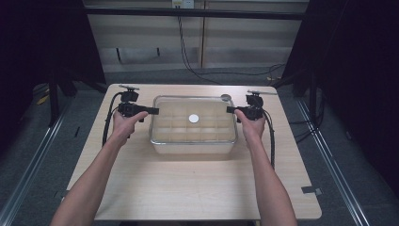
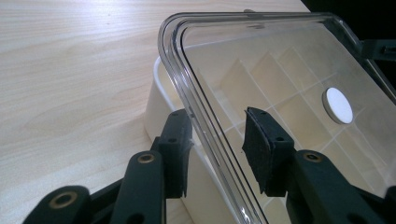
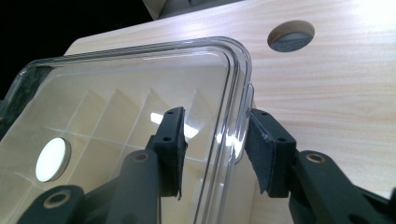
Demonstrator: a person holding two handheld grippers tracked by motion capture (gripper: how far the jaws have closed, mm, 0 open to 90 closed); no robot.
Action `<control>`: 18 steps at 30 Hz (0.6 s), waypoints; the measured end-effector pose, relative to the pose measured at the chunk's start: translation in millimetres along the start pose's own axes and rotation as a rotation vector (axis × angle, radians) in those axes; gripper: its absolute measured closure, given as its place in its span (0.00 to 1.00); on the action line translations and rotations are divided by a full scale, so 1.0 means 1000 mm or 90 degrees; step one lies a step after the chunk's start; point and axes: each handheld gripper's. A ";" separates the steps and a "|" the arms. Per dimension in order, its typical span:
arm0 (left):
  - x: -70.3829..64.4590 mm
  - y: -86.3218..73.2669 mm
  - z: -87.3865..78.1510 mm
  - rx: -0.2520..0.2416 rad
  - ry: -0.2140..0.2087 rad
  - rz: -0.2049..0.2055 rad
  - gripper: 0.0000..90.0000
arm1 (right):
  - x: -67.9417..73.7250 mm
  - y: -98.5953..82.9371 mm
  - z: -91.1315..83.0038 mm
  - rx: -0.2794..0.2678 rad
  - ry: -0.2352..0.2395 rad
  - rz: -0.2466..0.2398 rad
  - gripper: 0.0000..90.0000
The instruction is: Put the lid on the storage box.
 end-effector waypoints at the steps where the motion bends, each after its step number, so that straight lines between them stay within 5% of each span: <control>1: 0.001 0.000 0.001 -0.001 -0.001 0.001 0.68 | 0.000 0.000 0.001 0.002 -0.002 0.001 0.64; 6: 0.004 -0.002 0.004 0.000 -0.008 -0.004 0.67 | -0.002 0.000 0.003 0.008 -0.002 -0.005 0.63; 8: 0.004 -0.002 0.007 0.008 -0.004 -0.010 0.65 | 0.000 0.000 0.003 0.011 -0.039 -0.027 0.69; 13: 0.004 -0.003 0.009 0.006 -0.008 -0.014 0.63 | 0.001 -0.001 0.002 0.010 -0.049 -0.031 0.70; 16: 0.001 -0.004 0.007 -0.002 0.034 0.005 0.66 | 0.001 -0.001 0.001 0.009 -0.049 -0.034 0.71; 18: 0.001 -0.003 0.007 0.004 0.037 0.011 0.71 | 0.000 -0.001 0.001 0.007 -0.047 -0.031 0.71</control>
Point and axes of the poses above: each handheld gripper's, and its own axes: z roughly forward along the jaws, y roughly out of its top, x roughly to its left, and after that the axes turned 14 degrees about x, right-handed
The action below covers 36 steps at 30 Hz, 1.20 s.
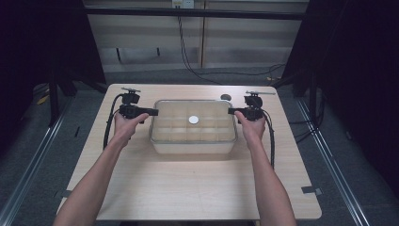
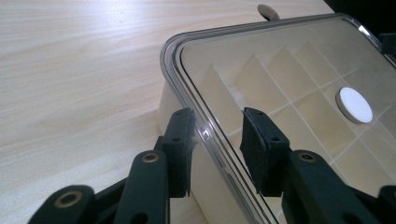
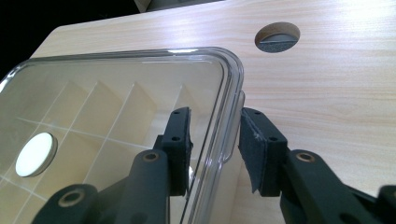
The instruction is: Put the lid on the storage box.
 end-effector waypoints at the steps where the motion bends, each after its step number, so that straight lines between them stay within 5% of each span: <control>1: 0.000 0.000 0.000 0.003 0.000 0.000 0.70 | 0.000 0.000 0.000 -0.001 -0.001 0.003 0.71; 5: -0.001 -0.002 -0.001 0.005 0.000 -0.001 0.69 | -0.002 0.000 0.001 -0.003 0.007 0.010 0.70; 12: 0.004 -0.012 -0.004 0.000 0.003 -0.022 0.49 | -0.005 -0.008 -0.009 -0.009 0.012 -0.002 0.61; 28: -0.013 -0.037 -0.027 -0.007 0.032 0.018 0.32 | 0.008 -0.034 -0.046 -0.048 0.072 -0.062 0.42; 36: -0.019 -0.052 -0.044 -0.034 0.018 0.033 0.26 | 0.013 -0.048 -0.057 -0.046 0.077 -0.079 0.40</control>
Point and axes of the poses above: each handheld gripper's, and its own axes: z roughly forward along the jaws, y roughly out of its top, x roughly to its left, and after that the axes turned 14 degrees about x, right-handed
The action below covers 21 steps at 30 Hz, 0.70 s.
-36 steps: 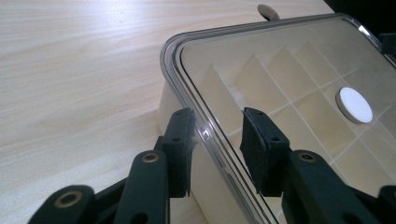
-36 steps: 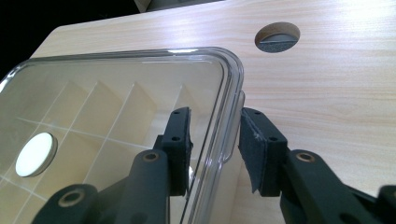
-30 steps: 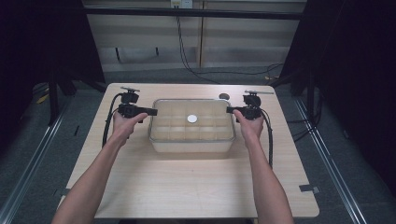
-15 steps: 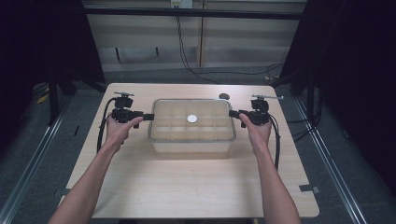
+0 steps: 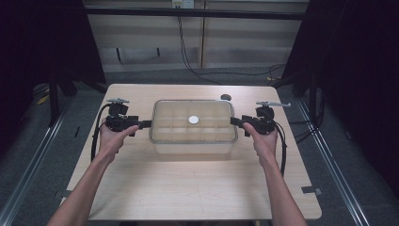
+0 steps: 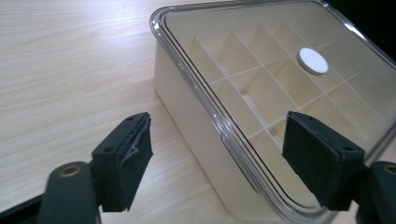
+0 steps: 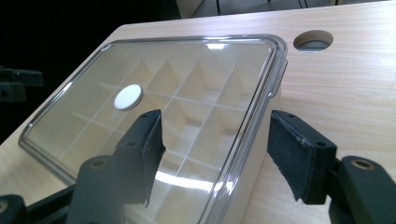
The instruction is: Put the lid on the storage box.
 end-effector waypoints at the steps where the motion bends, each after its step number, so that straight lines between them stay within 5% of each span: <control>1: 0.000 -0.001 -0.002 -0.002 0.001 0.001 0.25 | 0.001 -0.002 -0.002 0.002 -0.001 -0.006 0.39; 10: 0.000 -0.023 -0.018 -0.026 0.000 -0.003 0.27 | 0.006 -0.019 -0.014 0.000 0.011 -0.009 0.39; 21: -0.014 -0.045 -0.038 -0.037 0.019 0.044 0.37 | 0.017 -0.044 -0.031 -0.004 0.018 -0.022 0.40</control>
Point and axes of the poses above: each handheld gripper's, and its own axes: z roughly forward along the jaws, y roughly out of its top, x roughly to its left, and after that the axes turned 14 degrees about x, right-handed
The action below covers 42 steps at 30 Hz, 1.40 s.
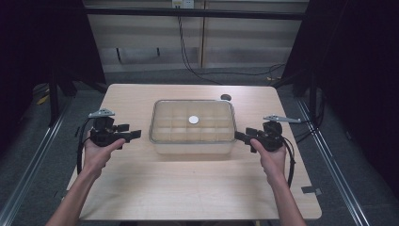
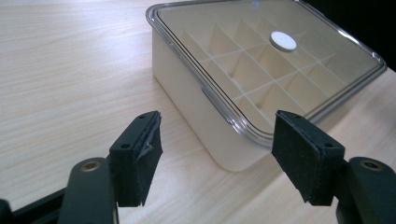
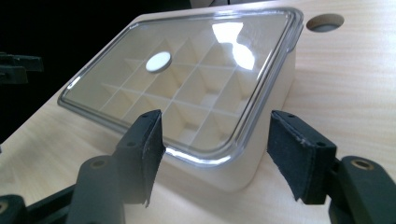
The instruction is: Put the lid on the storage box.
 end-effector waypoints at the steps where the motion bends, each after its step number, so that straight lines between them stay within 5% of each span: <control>1: -0.002 -0.002 -0.001 -0.001 0.002 -0.002 0.37 | 0.000 -0.003 -0.001 0.003 -0.001 0.000 0.39; 25: -0.033 -0.068 -0.013 0.036 0.004 0.032 0.35 | 0.021 -0.072 -0.031 0.003 0.000 -0.014 0.38; 42: -0.047 -0.122 -0.012 0.076 -0.013 0.024 0.30 | 0.014 -0.124 -0.039 -0.007 -0.022 0.039 0.34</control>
Point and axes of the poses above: each handheld gripper's, and its own axes: z roughly forward along the jaws, y roughly out of its top, x roughly to its left, and after that the axes turned 14 degrees about x, right-handed
